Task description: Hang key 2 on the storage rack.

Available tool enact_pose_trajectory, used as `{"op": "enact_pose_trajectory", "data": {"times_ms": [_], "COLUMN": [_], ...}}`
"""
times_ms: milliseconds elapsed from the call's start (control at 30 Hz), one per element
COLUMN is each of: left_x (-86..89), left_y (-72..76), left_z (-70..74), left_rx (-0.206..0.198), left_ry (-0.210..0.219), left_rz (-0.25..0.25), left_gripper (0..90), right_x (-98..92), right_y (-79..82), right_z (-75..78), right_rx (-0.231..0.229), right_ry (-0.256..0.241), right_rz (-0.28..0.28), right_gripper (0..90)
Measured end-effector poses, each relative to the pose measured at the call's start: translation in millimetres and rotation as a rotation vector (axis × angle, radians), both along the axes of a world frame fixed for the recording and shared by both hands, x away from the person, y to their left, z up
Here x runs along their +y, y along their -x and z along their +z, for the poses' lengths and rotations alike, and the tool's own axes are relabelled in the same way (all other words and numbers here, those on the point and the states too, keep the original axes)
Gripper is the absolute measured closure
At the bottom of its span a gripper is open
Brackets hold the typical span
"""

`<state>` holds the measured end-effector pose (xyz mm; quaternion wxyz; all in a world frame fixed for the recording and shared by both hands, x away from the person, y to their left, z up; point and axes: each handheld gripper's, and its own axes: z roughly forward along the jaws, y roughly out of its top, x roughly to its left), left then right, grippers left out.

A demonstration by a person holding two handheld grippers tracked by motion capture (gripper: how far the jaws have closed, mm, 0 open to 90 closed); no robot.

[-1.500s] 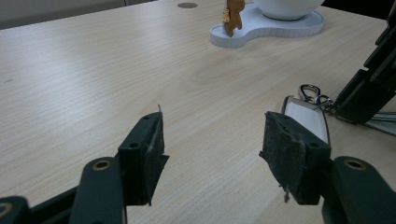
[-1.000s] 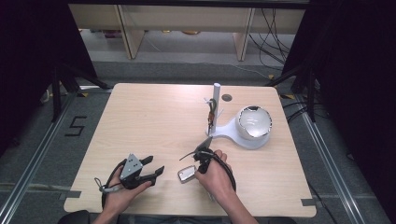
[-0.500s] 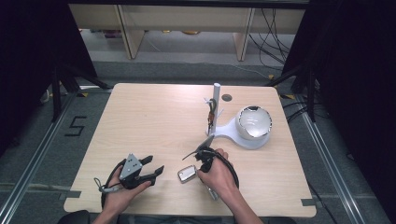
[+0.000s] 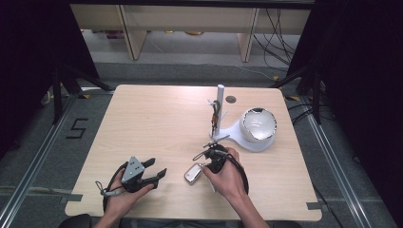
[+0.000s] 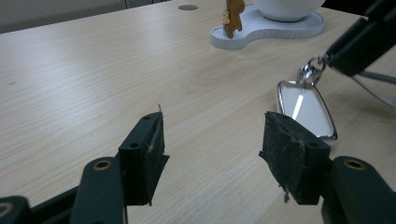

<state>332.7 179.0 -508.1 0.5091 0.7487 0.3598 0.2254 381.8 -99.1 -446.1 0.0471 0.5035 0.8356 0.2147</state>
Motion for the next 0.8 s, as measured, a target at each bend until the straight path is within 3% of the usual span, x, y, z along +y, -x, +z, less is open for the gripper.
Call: {"op": "enact_pose_trajectory", "data": {"times_ms": [33, 67, 200, 367, 600, 800], "left_x": [0.1, 0.3, 0.6, 0.7, 0.8, 0.7], "left_y": [0.0, 0.0, -0.4, -0.2, -0.4, -0.2], "left_z": [0.0, 0.0, -0.4, -0.3, -0.5, -0.5], "left_rx": [0.000, -0.001, -0.004, -0.005, -0.006, -0.007], "left_ry": [0.001, 0.000, 0.006, 0.007, 0.007, 0.008], "left_rz": [0.001, 0.001, -0.002, -0.002, -0.001, -0.002], "left_gripper": [38.6, 38.6, 38.6, 38.6, 38.5, 38.5], "right_x": [-1.7, -1.5, -6.0, -10.9, -15.5, -17.4], "right_y": [-1.5, -2.6, -12.9, -28.4, -48.6, -63.4], "right_z": [3.8, 8.3, 27.8, 47.1, 64.0, 71.6], "right_rx": [-0.028, -0.035, -0.080, -0.142, -0.147, -0.163], "right_ry": [-0.021, -0.044, -0.164, -0.204, -0.263, -0.278], "right_rz": [0.008, -0.011, 0.005, 0.006, -0.030, -0.063], "right_gripper": [74.6, 74.7, 74.6, 74.6, 74.6, 74.6]}}
